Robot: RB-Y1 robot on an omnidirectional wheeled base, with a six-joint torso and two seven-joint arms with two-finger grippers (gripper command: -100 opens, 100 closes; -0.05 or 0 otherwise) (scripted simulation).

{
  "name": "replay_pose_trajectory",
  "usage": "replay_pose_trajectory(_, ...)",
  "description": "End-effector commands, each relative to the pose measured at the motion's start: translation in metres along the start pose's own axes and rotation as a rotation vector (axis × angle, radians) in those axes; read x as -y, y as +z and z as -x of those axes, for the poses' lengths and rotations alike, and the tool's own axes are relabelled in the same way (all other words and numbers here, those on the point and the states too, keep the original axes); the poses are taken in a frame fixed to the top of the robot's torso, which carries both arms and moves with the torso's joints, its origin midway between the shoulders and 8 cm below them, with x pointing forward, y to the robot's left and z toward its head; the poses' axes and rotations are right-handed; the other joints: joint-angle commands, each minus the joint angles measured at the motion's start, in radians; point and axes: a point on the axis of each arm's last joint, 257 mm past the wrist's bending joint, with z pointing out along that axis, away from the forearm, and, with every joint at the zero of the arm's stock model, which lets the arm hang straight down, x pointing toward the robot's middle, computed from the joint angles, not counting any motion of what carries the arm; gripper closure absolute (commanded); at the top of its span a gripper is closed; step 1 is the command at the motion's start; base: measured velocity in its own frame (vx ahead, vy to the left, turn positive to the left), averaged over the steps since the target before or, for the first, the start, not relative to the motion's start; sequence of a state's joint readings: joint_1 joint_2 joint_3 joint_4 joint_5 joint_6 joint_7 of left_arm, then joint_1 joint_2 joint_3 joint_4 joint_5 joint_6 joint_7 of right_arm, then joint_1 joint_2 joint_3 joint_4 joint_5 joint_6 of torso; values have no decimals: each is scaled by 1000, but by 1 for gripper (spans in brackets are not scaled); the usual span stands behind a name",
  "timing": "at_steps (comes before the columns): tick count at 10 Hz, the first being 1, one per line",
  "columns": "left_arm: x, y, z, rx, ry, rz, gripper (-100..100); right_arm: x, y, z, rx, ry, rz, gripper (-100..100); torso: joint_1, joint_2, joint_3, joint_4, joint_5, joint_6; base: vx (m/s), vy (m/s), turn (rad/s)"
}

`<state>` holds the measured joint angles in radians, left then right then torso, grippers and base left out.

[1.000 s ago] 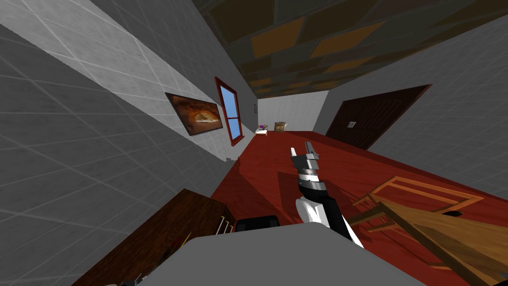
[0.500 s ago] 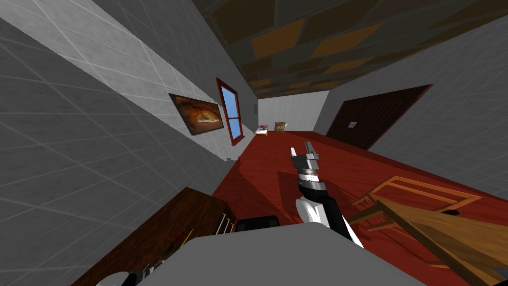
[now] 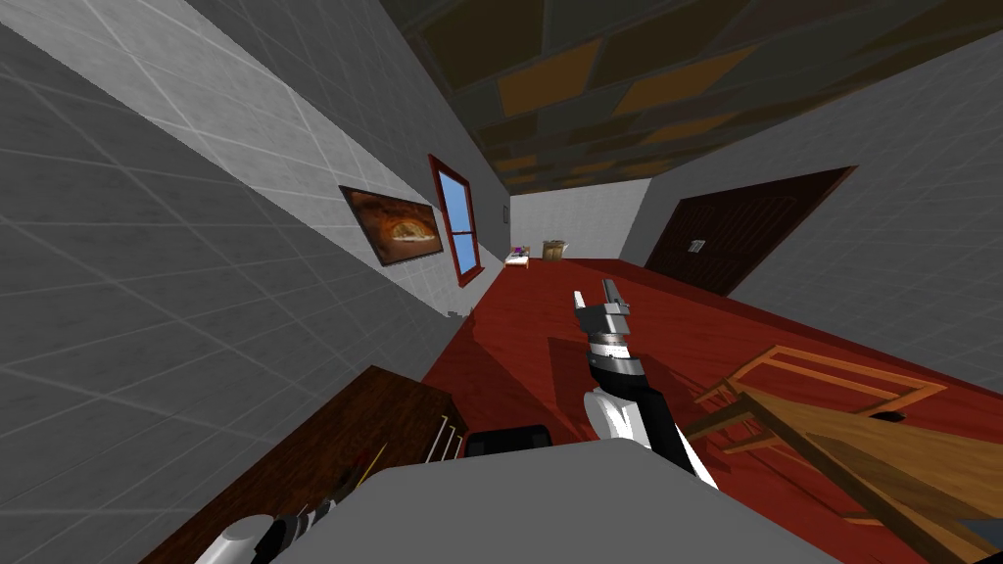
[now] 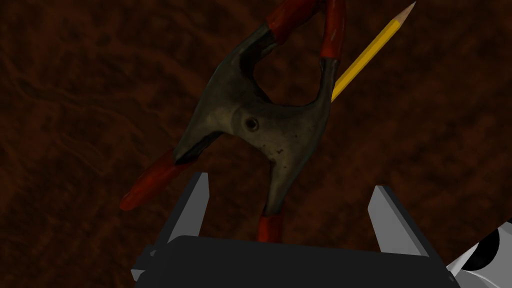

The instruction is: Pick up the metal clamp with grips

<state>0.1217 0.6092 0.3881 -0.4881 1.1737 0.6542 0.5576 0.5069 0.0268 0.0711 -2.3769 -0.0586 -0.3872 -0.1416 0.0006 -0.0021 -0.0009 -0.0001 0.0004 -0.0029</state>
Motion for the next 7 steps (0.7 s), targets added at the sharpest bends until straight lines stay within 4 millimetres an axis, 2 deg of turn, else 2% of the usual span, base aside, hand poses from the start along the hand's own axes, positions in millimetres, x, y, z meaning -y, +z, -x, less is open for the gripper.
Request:
replay_pose_trajectory(1,-20,6,-23,-26,-51,29,-100,0,0,0,0,0,0,0,0,0,0,0,0,0,-44,10,47)
replay_pose_trajectory(4,-8,5,-13,12,7,-8,-100,0,0,0,0,0,0,0,0,2,1,1,0,0,-40,8,1)
replay_pose_trajectory(5,-30,11,-36,-20,-57,29,-100,0,0,0,0,0,0,0,0,1,1,0,0,0,-54,17,41)
replay_pose_trajectory(7,-22,10,-31,-2,-31,5,-100,0,0,0,0,0,0,0,0,3,2,1,0,0,-49,8,6)
